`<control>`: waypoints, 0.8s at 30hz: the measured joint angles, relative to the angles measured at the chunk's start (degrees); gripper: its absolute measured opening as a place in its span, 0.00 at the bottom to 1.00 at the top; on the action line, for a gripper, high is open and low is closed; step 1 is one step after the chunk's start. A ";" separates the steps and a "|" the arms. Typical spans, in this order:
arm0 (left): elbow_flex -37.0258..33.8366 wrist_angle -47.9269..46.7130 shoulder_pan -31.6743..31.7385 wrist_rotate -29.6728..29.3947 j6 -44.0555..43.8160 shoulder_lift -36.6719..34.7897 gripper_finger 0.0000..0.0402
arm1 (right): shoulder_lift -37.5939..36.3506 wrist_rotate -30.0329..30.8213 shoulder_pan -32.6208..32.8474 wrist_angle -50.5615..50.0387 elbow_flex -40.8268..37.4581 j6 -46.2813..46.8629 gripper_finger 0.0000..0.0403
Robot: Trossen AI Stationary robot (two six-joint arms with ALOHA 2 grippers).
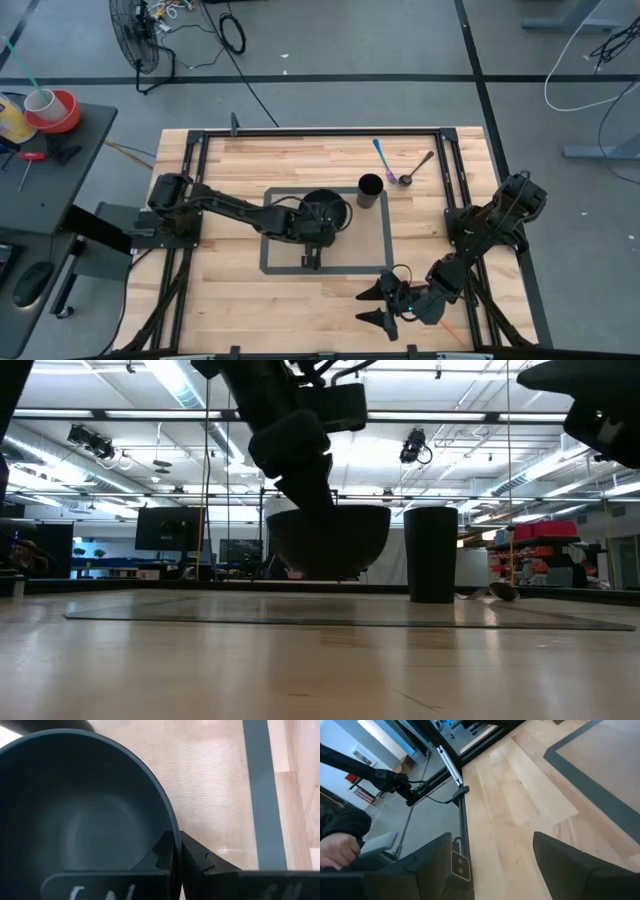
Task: Pick & Place Utensil
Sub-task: Put the black bowl to the bottom left of the black cup on the transparent mat
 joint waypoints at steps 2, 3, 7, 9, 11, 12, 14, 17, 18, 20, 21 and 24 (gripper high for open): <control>-0.14 -0.55 -0.01 -0.02 -0.02 0.33 0.04 | 0.00 -0.01 0.00 0.00 -0.01 0.13 0.69; -0.15 -0.42 -0.03 0.37 -0.04 0.65 0.04 | 0.00 0.01 -0.02 -0.02 0.01 0.13 0.69; -0.15 0.50 -0.40 2.18 -0.02 1.37 0.04 | 0.00 0.28 -0.17 -0.52 0.00 0.16 0.69; -0.11 0.74 -0.42 2.34 0.00 2.05 0.04 | 0.02 0.71 -0.17 -0.75 0.00 0.16 0.69; -0.19 0.73 -0.46 2.61 0.00 2.72 0.04 | 0.02 0.75 -0.17 -0.80 0.01 0.19 0.69; -0.19 1.34 -0.47 2.70 0.02 2.86 0.04 | 0.02 0.75 -0.17 -0.82 -0.01 0.16 0.69; -0.19 1.50 -0.46 2.69 -0.02 2.81 0.04 | 0.02 0.88 -0.17 -0.81 0.01 0.24 0.69; -0.19 3.01 -0.42 2.66 -0.03 2.79 0.04 | 0.02 0.88 -0.18 -0.81 0.00 0.19 0.69; -0.19 3.54 -0.42 2.67 -0.05 2.73 0.04 | 0.02 0.88 -0.17 -0.84 0.01 0.21 0.69; -0.17 4.50 -0.42 2.82 -0.26 2.64 0.04 | 0.02 0.88 -0.17 -0.96 0.01 0.18 0.69; -0.17 4.43 -0.42 3.22 -0.30 2.60 0.04 | 0.02 0.88 -0.17 -0.87 0.01 0.18 0.69; -0.17 3.77 -0.44 4.54 -0.55 2.59 0.04 | 0.02 0.88 -0.17 -0.88 0.01 0.18 0.69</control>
